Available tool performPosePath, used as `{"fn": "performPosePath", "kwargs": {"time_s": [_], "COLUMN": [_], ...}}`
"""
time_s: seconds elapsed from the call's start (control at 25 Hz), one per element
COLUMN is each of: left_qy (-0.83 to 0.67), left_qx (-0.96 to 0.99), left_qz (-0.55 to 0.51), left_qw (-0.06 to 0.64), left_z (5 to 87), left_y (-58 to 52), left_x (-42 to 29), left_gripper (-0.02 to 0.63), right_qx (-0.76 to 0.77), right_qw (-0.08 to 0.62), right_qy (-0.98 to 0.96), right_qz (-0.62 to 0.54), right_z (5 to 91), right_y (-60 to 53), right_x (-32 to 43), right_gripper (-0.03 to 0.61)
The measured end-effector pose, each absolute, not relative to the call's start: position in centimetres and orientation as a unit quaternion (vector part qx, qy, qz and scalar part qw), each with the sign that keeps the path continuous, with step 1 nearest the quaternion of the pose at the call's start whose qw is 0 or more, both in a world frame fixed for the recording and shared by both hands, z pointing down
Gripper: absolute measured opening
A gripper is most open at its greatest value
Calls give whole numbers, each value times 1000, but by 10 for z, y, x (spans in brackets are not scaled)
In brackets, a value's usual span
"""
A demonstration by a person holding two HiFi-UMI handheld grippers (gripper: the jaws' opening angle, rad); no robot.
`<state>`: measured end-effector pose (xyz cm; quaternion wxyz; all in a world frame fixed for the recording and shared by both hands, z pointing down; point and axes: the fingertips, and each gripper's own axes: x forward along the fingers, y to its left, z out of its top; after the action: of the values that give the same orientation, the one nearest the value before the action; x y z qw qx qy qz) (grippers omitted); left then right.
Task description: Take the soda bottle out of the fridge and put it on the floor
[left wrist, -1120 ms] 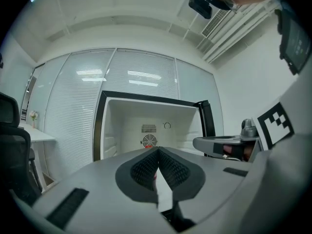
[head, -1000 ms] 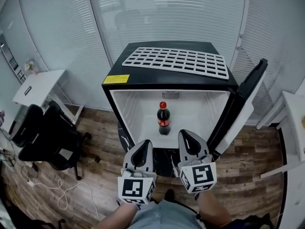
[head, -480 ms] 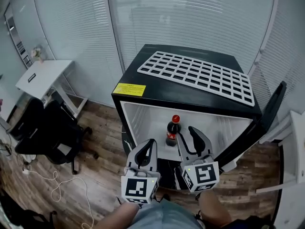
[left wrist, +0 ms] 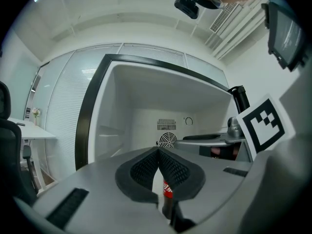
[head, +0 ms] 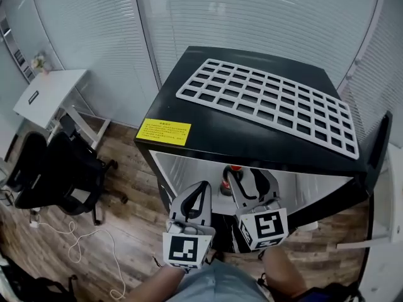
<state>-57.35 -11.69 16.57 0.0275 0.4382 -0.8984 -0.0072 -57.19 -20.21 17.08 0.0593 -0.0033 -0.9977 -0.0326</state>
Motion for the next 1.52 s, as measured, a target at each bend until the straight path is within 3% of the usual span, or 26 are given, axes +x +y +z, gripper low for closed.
{"fn": "performPosePath", "kwargs": {"time_s": [0.48,0.84,1.52], "left_qy": [-899,-899,-898], "left_qx": [436,437,438], "left_qz": [-2,-3,-8], "left_qw": [34,40,41], "left_z": [171,175,177], "left_y": [-125,-128,-124], "left_x": [-593,-597,-602], "left_gripper": [11,11,11], "right_qx": [-13,-8,-2], "right_qw": [94,109,135], "right_qy": [-995,-993,-989], "right_qz": [-40,-50,-52], "right_z": [186,192,205], "right_y": [-205,-209,-210], "right_x": [-607,-616,-613], "right_gripper": [213,156,120]}}
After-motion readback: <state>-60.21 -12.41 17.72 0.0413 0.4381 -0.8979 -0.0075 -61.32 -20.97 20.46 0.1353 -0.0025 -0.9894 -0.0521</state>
